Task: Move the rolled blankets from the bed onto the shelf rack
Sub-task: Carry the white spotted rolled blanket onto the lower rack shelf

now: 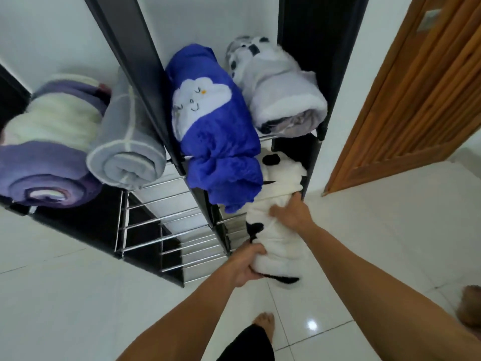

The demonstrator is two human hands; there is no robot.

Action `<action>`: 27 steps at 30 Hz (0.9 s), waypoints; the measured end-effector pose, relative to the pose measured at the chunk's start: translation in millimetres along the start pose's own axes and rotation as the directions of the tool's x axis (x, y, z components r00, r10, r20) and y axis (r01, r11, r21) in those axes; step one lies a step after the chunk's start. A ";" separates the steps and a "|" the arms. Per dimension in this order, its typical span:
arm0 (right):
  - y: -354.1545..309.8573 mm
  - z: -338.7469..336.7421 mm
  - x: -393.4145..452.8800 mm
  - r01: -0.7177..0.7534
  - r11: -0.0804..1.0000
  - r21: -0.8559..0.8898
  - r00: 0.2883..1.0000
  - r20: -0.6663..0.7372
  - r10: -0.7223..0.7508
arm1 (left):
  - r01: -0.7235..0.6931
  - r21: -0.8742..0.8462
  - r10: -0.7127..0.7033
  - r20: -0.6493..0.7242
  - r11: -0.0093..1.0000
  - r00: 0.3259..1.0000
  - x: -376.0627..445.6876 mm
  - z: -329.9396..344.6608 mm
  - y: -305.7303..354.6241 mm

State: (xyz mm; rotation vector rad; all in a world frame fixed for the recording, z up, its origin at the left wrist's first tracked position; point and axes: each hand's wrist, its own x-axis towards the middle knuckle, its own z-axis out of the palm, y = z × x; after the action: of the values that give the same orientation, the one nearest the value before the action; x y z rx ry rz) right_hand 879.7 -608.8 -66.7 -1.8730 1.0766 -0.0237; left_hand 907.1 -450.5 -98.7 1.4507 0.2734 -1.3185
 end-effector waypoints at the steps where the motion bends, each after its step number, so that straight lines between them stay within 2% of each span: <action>1: -6.1 1.7 15.9 0.009 1.000 -0.015 1.000 -0.003 -0.009 | -0.010 -0.022 0.010 -0.004 1.000 1.000 9.8 1.5 10.8; 9: -31.2 5.5 106.4 0.043 0.995 -0.092 0.998 -0.049 -0.048 | -0.109 -0.159 0.115 0.029 0.981 0.993 81.3 15.1 68.4; 12: -32.7 4.3 116.7 0.068 0.987 -0.144 0.996 -0.049 -0.076 | -0.139 -0.134 0.149 0.068 0.981 0.986 94.6 15.7 76.7; 14: -32.9 3.4 117.9 0.095 0.979 -0.181 0.994 -0.041 -0.104 | -0.140 -0.176 0.157 0.087 0.974 0.984 103.0 13.5 76.7; 19: -22.8 1.4 105.6 0.193 0.948 -0.254 0.978 -0.032 -0.208 | -0.116 -0.305 0.133 0.035 0.945 0.991 102.3 22.1 75.2; 24: -7.8 -2.3 74.5 0.214 0.944 -0.251 0.970 -0.058 -0.235 | -0.096 -0.198 0.104 0.029 0.975 0.994 80.0 32.5 79.0; 27: 2.5 -8.1 43.5 0.189 0.962 -0.199 0.975 -0.080 -0.208 | -0.067 -0.065 0.066 -0.019 0.996 0.998 67.8 33.2 72.7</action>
State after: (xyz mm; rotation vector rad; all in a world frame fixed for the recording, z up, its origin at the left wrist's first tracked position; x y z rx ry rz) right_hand 901.3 -644.6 -81.3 -2.1676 0.9817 -0.1373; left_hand 967.4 -535.9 -106.6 1.4046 0.2747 -1.2330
